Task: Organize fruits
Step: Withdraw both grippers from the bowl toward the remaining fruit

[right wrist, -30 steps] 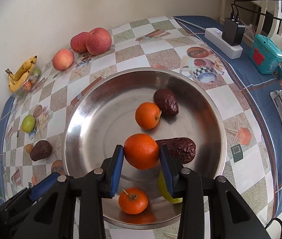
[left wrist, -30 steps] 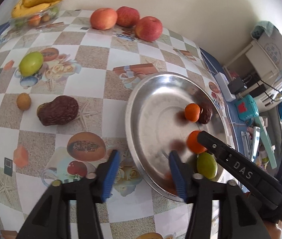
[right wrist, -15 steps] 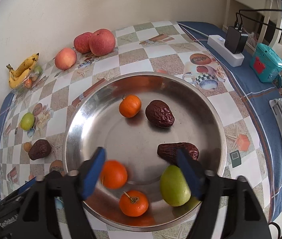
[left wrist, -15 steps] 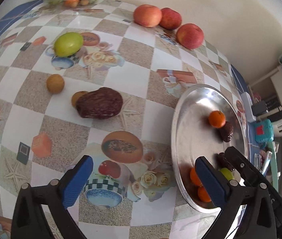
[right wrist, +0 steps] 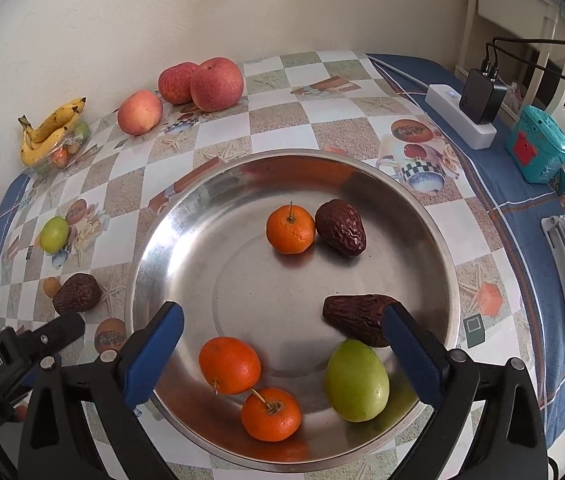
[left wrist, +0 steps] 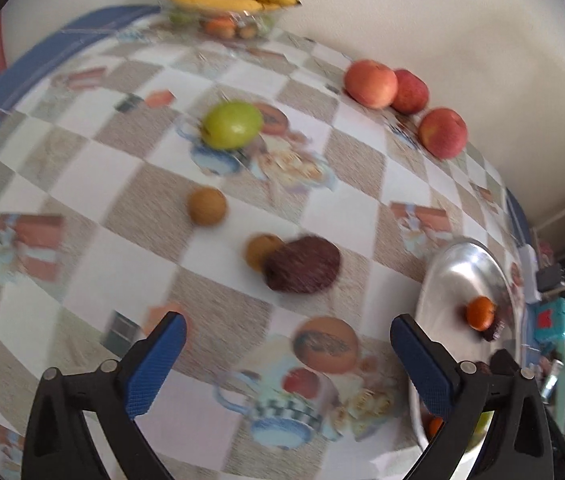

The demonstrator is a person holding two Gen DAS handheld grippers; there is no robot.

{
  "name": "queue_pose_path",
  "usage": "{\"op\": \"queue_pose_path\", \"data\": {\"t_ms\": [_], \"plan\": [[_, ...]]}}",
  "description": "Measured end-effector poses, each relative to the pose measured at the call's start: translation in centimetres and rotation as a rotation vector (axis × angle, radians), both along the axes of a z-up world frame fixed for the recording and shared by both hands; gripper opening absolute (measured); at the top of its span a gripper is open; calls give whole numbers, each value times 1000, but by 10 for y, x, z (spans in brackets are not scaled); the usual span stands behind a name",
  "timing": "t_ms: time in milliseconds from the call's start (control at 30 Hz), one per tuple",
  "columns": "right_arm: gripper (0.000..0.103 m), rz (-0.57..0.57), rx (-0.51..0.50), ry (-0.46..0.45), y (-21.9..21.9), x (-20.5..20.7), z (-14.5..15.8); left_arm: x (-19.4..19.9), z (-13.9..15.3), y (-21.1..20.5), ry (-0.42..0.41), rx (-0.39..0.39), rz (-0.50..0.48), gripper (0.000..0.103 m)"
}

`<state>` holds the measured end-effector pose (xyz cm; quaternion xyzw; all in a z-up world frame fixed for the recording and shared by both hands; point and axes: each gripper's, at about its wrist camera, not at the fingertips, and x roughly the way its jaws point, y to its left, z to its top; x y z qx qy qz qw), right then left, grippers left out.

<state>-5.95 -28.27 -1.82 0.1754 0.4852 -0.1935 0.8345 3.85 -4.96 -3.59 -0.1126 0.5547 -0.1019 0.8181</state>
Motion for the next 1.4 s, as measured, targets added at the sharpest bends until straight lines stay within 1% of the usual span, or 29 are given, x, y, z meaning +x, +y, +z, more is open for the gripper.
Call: {"op": "queue_pose_path", "data": {"t_ms": [133, 233, 300, 367, 400, 500, 533, 633, 800, 867, 967, 1067, 1233, 1333, 1400], "plan": [[99, -4, -18, -33, 5, 2, 5, 8, 6, 17, -47, 29, 45, 103], [100, 4, -16, -57, 10, 5, 9, 14, 8, 29, -47, 49, 68, 103], [100, 19, -16, -55, 14, 8, 9, 18, 9, 44, -53, 59, 117, 103], [99, 51, -5, -47, 20, 13, 8, 20, 11, 55, -69, 109, 160, 103], [99, 61, -3, -41, 22, 14, 7, 22, 12, 60, -81, 146, 172, 103], [99, 86, 12, -29, 29, 19, 4, 26, 15, 68, -101, 231, 181, 103], [99, 92, 25, -29, 32, 20, 3, 26, 15, 72, -99, 239, 182, 103], [99, 110, 51, -45, 40, 23, 3, 30, 12, 87, -74, 231, 209, 103], [99, 191, 11, -98, 66, 30, 16, 31, 4, 107, -22, 262, 286, 103], [99, 236, -6, -121, 77, 33, 22, 31, 2, 110, -13, 271, 300, 103], [99, 308, -34, -137, 96, 38, 26, 33, 2, 108, -17, 280, 293, 103], [99, 366, -74, -128, 112, 44, 26, 36, 4, 102, -37, 277, 273, 103], [99, 428, -70, -116, 130, 54, 20, 47, 1, 90, -55, 263, 219, 103], [99, 448, -67, -114, 137, 61, 17, 52, -3, 84, -58, 257, 188, 103], [99, 448, -47, -114, 139, 67, 14, 56, -4, 81, -62, 243, 178, 103]]}}
